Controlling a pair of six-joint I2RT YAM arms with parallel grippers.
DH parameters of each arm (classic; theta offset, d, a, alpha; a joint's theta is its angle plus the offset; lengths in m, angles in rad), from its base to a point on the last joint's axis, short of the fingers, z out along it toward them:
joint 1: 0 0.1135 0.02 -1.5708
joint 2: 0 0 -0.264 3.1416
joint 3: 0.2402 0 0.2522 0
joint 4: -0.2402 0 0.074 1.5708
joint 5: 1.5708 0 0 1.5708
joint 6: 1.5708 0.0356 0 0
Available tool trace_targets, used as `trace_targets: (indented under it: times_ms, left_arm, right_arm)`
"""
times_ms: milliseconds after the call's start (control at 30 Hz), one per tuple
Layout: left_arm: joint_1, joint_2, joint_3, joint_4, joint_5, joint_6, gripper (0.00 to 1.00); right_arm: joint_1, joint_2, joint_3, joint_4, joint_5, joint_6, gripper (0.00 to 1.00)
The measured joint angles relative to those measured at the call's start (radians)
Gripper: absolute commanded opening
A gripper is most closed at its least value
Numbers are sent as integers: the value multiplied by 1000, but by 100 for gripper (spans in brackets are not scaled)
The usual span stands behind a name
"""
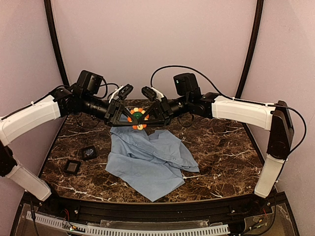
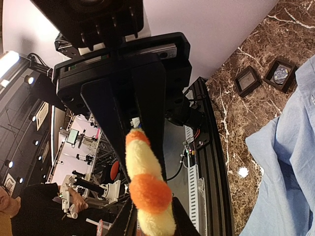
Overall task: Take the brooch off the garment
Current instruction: Close the brooch securely.
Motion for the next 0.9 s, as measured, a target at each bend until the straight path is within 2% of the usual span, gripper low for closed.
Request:
trace_targets:
  times_ms: [633, 900]
  left_arm:
    - [0, 14, 14, -17, 8, 9, 1]
    - [-1, 15, 17, -11, 11, 8, 1]
  right_arm:
    - [-1, 24, 15, 0, -33, 12, 33]
    - [-2, 24, 15, 0, -21, 12, 44]
